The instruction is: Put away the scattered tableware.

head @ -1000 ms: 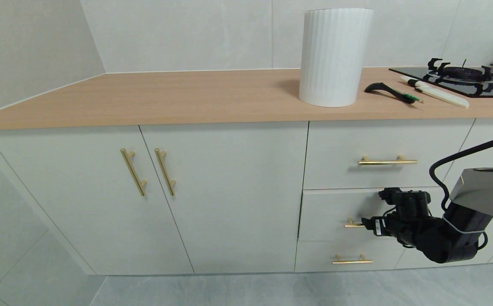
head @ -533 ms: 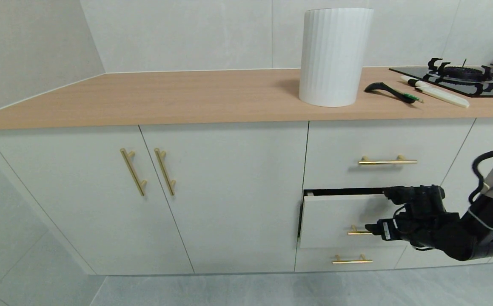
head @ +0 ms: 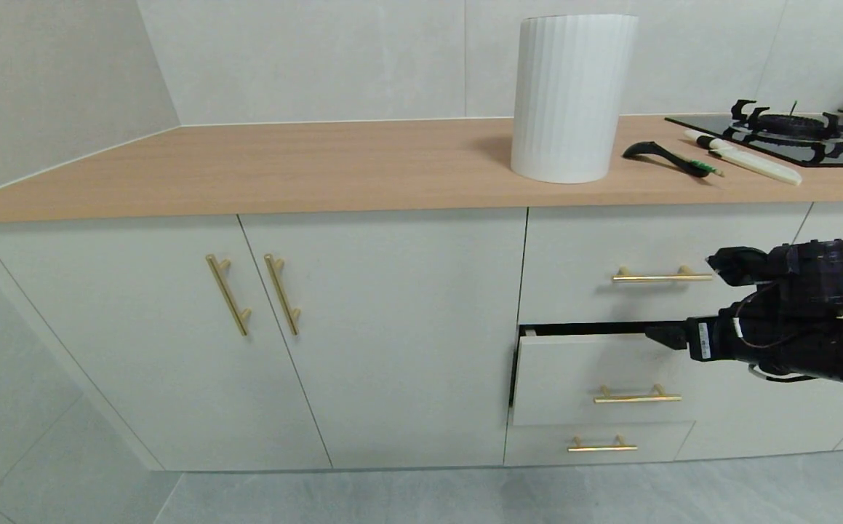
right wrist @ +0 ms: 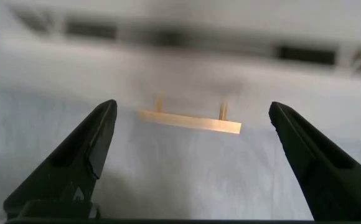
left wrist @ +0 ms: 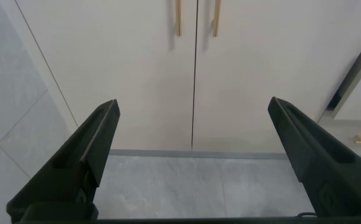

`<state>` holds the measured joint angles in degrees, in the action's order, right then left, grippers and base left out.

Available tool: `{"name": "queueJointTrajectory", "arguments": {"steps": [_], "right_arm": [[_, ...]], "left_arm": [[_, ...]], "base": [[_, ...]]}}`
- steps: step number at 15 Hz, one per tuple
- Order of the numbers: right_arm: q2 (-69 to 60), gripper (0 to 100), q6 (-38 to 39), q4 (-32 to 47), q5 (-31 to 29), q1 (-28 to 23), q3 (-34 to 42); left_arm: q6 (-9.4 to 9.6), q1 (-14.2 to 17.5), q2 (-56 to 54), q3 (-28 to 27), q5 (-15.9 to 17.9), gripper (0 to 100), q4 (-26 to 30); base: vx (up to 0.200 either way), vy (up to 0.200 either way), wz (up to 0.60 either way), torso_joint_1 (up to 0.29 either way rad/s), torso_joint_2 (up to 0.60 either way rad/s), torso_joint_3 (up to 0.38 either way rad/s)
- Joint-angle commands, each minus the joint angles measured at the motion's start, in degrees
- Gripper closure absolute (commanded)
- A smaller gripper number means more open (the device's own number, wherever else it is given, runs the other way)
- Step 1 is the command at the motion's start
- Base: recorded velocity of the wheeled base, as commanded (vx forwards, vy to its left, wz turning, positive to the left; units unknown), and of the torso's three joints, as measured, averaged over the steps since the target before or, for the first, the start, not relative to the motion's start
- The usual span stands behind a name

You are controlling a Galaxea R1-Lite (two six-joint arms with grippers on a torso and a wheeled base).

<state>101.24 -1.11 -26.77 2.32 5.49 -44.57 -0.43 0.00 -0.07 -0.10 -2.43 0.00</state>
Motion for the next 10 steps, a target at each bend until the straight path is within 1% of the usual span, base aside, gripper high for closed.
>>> {"name": "queueJointTrajectory", "arguments": {"steps": [1, 5, 8, 10], "right_arm": [[2.3, 0, 0.2, -3.4, -0.6, 0.1, 0.3], [8.4, 0, 0.4, -8.7, -3.9, 0.1, -0.2], [14.2, 0, 0.5, -15.8, -6.2, 0.2, -0.3], [16.9, 0, 0.9, -19.3, -6.5, 1.0, -0.3]], "left_arm": [[-0.01, 0.0, 0.1, 0.0, 0.0, 0, 0.0], [-0.01, 0.0, 0.1, 0.0, 0.0, 0, 0.0], [-0.01, 0.0, 0.1, 0.0, 0.0, 0, 0.0], [-0.01, 0.0, 0.1, 0.0, 0.0, 0, 0.0]], "base": [[0.0, 0.0, 0.0, 0.0, 0.0, 0.0], [0.0, 0.0, 0.0, 0.0, 0.0, 0.0], [0.0, 0.0, 0.0, 0.0, 0.0, 0.0], [0.0, 0.0, 0.0, 0.0, 0.0, 0.0]]}}
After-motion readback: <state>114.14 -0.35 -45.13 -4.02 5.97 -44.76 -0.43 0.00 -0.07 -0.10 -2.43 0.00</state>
